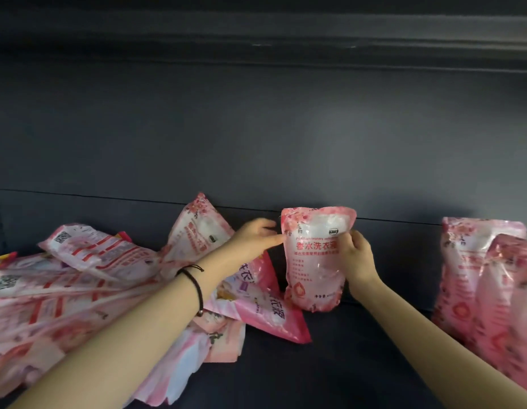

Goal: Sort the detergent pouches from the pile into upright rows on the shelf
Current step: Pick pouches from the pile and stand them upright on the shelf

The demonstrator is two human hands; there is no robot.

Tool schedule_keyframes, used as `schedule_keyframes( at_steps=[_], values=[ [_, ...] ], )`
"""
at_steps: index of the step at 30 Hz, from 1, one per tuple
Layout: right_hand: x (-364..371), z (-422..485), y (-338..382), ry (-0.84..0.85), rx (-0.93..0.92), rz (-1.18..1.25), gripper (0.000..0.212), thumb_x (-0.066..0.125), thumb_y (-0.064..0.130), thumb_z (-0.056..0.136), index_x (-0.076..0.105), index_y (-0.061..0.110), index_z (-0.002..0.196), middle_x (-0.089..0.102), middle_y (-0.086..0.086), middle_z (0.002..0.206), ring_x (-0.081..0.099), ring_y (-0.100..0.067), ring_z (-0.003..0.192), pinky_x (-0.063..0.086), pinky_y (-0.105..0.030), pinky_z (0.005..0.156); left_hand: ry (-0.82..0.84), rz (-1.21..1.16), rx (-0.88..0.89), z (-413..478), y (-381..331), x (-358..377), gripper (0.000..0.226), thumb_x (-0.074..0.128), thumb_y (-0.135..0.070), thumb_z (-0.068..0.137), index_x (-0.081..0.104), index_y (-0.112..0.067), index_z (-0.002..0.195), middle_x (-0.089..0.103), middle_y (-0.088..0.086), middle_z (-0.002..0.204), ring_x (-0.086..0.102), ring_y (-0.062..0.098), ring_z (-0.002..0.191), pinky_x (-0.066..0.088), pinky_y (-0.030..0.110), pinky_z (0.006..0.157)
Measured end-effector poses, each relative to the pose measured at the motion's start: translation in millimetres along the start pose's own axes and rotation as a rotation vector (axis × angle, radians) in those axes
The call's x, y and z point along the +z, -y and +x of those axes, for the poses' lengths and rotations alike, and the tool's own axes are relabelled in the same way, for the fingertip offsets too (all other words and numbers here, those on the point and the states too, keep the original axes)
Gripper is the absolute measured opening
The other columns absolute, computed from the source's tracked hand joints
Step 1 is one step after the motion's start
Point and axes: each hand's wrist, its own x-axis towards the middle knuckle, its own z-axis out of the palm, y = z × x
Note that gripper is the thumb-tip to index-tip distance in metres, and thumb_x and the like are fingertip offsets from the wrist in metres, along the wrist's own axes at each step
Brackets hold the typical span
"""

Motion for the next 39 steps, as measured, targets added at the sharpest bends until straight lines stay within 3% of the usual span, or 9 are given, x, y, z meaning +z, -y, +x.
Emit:
schedule_keyframes(
  at_steps=[3,8,13,21,27,30,32,36,39],
  values=[
    [-14.6,0.3,-13.1,0.03,0.077,0.085,0.017,0.043,0.023,0.098,0.054,0.012,0.105,0.063,-0.008,0.107,0.062,-0.024,0.098,0.053,-0.045,0.087,0.051,-0.081,-0.022,3.5,10.5,36.6,0.034,0.064,-0.025,0.091,0.055,-0.016,0.123,0.064,0.002,0.118,0.061,0.005,0.096,0.047,0.015,0.074],
    [-23.9,-2.3,-21.0,-0.001,0.114,0.107,0.022,0.039,0.017,0.101,0.059,0.007,0.102,0.068,-0.009,0.103,0.067,-0.026,0.095,0.057,-0.047,0.083,-0.171,-0.256,-0.065,15.7,14.3,66.6,0.005,0.057,-0.013,0.095,0.055,-0.016,0.098,0.063,0.005,0.103,0.064,0.019,0.093,0.053,0.027,0.072],
    [-44.3,9.6,-23.0,-0.067,0.088,0.077,0.024,0.04,0.017,0.101,0.059,0.006,0.091,0.067,-0.015,0.098,0.064,-0.026,0.085,0.055,-0.052,0.085,-0.221,-0.289,-0.043,22.9,1.8,82.3,0.013,0.053,-0.007,0.096,0.056,-0.011,0.084,0.067,0.007,0.092,0.067,0.018,0.081,0.058,0.03,0.064],
    [-68.3,21.3,-32.5,0.031,0.111,0.055,0.022,0.043,0.017,0.101,0.062,0.017,0.09,0.068,0.001,0.096,0.065,-0.014,0.089,0.049,-0.021,0.063,-0.233,-0.202,-0.018,19.9,-4.5,97.6,0.007,0.052,-0.01,0.097,0.056,-0.011,0.092,0.065,0.013,0.103,0.067,0.025,0.092,0.06,0.038,0.071],
    [-86.2,18.9,16.7,-0.161,-0.263,-0.178,0.027,0.056,0.003,0.085,0.059,0.011,0.111,0.062,0.008,0.089,0.057,-0.003,0.075,0.04,-0.006,0.057,-0.097,0.28,0.137,3.9,-2.9,56.5,0.005,0.06,-0.024,0.092,0.059,-0.027,0.095,0.066,-0.009,0.089,0.066,0.011,0.084,0.052,0.022,0.065],
    [-90.4,11.9,43.3,-0.179,-0.573,-0.499,0.029,0.057,0.002,0.082,0.063,0.009,0.11,0.061,-0.006,0.109,0.056,-0.024,0.095,0.049,-0.034,0.077,0.049,0.617,0.293,-17.4,-3.9,22.0,0.005,0.06,-0.032,0.091,0.062,-0.032,0.095,0.063,-0.017,0.09,0.061,0.0,0.084,0.052,0.024,0.073],
    [-84.4,1.2,55.4,-0.205,-0.756,-0.664,0.025,0.059,0.003,0.08,0.067,0.008,0.104,0.06,-0.01,0.111,0.053,-0.032,0.098,0.048,-0.042,0.075,0.141,0.933,0.383,-32.0,-5.5,3.1,0.008,0.055,-0.037,0.092,0.06,-0.034,0.097,0.06,-0.018,0.09,0.057,0.0,0.08,0.047,0.023,0.066],
    [-59.4,-21.5,67.8,-0.028,-0.943,-0.894,0.013,0.061,0.013,0.083,0.066,0.01,0.096,0.062,-0.005,0.096,0.059,-0.028,0.084,0.044,-0.031,0.056,0.218,1.311,0.547,-55.2,-7.4,-16.7,0.015,0.047,-0.033,0.094,0.059,-0.028,0.101,0.052,-0.016,0.083,0.055,0.009,0.082,0.043,0.027,0.061],
    [-40.3,-33.3,62.5,0.163,-1.036,-1.002,0.021,0.059,0.02,0.086,0.065,0.013,0.105,0.064,-0.004,0.1,0.062,-0.027,0.09,0.044,-0.028,0.06,0.203,1.386,0.575,-70.2,-4.7,-26.5,0.016,0.046,-0.034,0.092,0.057,-0.024,0.097,0.058,-0.008,0.083,0.057,0.015,0.082,0.049,0.032,0.066]
  ],
)
